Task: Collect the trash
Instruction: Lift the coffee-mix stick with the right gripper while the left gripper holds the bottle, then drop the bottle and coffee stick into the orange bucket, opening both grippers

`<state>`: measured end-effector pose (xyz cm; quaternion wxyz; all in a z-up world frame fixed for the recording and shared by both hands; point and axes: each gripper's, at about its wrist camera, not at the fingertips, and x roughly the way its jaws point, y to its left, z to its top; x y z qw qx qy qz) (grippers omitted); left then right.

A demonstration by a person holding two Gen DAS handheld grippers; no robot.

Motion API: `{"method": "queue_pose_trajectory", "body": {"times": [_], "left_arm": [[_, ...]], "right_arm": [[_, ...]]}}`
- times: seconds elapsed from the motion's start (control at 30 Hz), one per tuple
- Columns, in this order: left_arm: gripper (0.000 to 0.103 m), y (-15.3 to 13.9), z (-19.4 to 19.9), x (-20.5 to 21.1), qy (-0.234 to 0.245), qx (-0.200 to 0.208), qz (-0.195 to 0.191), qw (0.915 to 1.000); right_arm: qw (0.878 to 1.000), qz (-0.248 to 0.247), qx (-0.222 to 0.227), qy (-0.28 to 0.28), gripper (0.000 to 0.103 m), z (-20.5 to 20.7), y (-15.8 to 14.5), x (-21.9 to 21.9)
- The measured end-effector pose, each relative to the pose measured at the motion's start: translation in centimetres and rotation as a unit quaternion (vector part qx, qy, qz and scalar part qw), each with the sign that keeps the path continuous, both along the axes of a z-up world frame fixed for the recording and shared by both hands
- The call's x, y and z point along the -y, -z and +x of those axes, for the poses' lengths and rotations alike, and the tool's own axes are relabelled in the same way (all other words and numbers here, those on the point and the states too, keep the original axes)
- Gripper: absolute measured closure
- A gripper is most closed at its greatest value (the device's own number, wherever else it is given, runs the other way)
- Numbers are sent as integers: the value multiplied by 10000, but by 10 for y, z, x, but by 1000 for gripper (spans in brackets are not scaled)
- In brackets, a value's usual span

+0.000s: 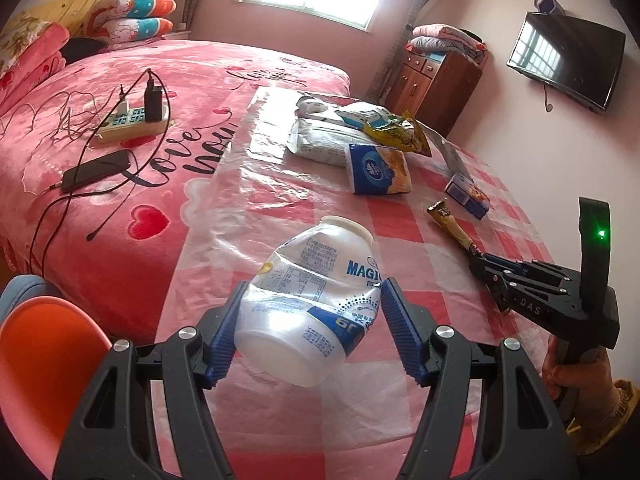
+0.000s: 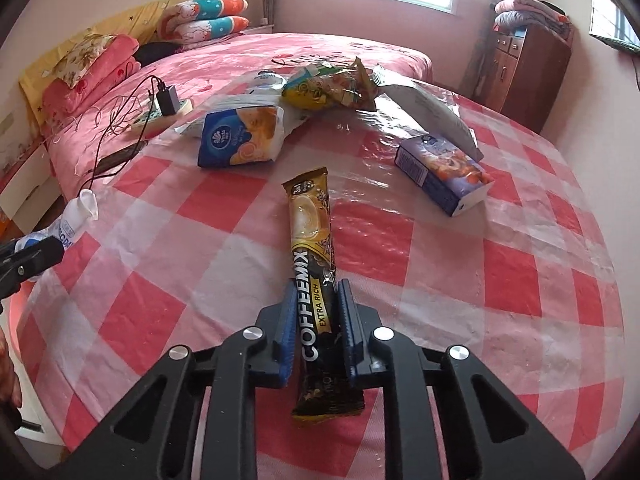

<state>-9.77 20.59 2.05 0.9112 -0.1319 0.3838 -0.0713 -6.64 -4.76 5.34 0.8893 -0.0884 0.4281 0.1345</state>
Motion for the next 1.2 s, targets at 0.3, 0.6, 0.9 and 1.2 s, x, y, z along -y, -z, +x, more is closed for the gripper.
{"method": "queue_pose_trajectory", "body": {"times": [0.3, 0.6, 0.9, 1.2], "left_arm": [[36, -1, -12, -19, -195, 43, -38, 9998], [36, 1, -27, -43, -482, 8, -14, 9988], [36, 1, -54, -81, -953, -74, 122, 9953], [36, 16, -88, -136, -1675, -357, 299, 9848]], "right_arm": [[9992, 276, -30, -291, 88, -17, -13, -23], [9944, 633, -166, -833, 88, -29, -26, -63], [9705, 1402, -803, -1790, 88, -43, -33, -135], [9348, 1768, -1625, -2615, 88, -57, -21, -217]]}}
